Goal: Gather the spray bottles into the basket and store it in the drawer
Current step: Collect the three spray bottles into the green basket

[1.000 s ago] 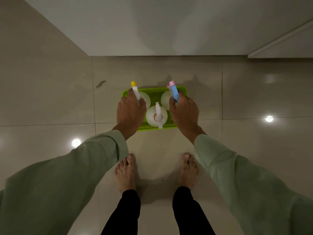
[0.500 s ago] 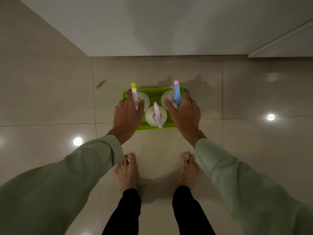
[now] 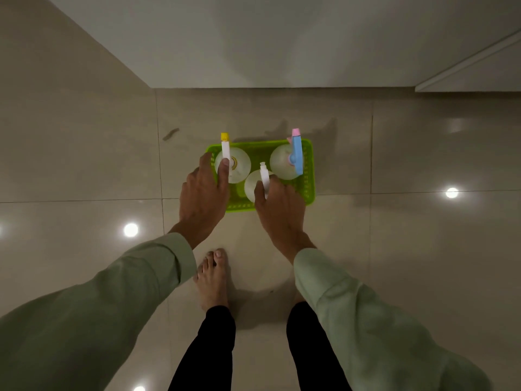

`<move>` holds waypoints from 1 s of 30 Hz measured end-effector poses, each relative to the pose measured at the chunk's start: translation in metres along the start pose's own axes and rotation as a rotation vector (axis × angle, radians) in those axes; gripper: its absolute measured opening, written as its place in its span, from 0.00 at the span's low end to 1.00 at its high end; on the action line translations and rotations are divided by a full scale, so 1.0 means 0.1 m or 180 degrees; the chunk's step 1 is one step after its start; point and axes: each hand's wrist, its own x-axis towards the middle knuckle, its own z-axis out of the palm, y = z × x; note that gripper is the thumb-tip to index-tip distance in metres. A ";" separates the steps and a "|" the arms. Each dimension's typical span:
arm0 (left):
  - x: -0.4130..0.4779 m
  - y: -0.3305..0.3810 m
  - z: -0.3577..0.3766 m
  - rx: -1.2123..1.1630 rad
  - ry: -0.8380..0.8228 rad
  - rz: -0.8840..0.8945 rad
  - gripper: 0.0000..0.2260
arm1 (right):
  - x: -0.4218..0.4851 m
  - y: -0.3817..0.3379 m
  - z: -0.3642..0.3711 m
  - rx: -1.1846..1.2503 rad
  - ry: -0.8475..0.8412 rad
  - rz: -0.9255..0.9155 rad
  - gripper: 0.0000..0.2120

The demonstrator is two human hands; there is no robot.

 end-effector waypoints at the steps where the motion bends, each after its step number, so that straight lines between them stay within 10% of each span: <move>1: 0.00 -0.01 0.00 -0.0008 -0.0011 0.0000 0.22 | 0.00 0.00 0.02 0.0009 0.0017 0.0000 0.14; 11: -0.02 -0.03 0.01 0.0079 -0.0132 -0.0035 0.22 | -0.02 0.01 0.06 0.0155 -0.0037 0.0070 0.16; 18: -0.08 -0.14 0.00 0.0157 -0.0004 0.0012 0.19 | -0.14 0.32 -0.22 0.0227 0.0017 0.0128 0.42; 25: -0.12 -0.31 0.12 0.0058 -0.0152 -0.0464 0.23 | -0.16 0.92 -0.15 0.0961 0.0673 0.0783 0.20; 30: 0.08 -0.46 0.35 -0.0342 -0.0281 -0.1114 0.29 | 0.20 1.07 0.07 0.1310 0.0072 0.0985 0.30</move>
